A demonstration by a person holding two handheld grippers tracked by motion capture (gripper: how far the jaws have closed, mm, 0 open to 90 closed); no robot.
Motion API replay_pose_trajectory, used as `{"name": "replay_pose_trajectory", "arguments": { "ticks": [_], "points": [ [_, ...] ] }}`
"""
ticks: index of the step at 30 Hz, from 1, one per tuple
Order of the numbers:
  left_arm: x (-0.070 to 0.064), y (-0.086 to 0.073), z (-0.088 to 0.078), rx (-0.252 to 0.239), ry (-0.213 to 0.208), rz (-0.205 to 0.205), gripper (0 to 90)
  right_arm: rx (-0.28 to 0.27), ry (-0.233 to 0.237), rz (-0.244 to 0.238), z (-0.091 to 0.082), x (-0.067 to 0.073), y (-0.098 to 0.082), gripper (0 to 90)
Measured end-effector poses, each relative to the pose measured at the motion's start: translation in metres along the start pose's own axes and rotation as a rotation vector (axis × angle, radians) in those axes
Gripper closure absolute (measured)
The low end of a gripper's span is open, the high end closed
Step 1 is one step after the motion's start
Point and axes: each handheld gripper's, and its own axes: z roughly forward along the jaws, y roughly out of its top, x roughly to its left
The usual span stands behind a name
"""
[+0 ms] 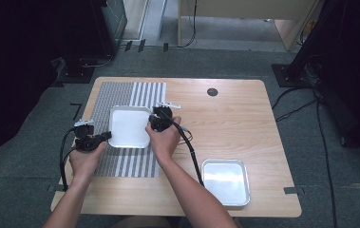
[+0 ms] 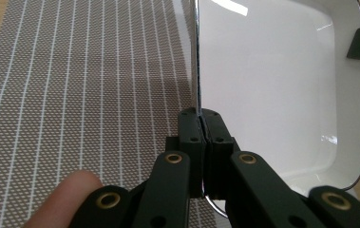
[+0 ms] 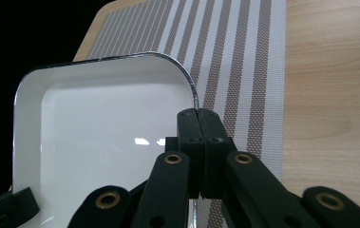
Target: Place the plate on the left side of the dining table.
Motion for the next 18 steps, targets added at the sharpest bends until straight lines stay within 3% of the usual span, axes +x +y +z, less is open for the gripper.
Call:
{"name": "replay_pose_trajectory", "arguments": {
  "ticks": [7, 13, 18],
  "points": [
    [0.022, 0.013, 0.016, 0.037, 0.031, -0.033, 89.7, 0.029, -0.023, 0.016, 0.034, 0.011, 0.005, 90.0],
    [0.036, 0.021, 0.03, 0.071, 0.031, -0.058, 89.7, 0.045, -0.048, 0.028, 0.053, 0.014, 0.008, 90.0],
    [0.049, 0.026, 0.042, 0.099, 0.011, -0.106, 89.8, 0.06, -0.066, 0.025, 0.07, 0.016, 0.009, 89.2]
  ]
}}
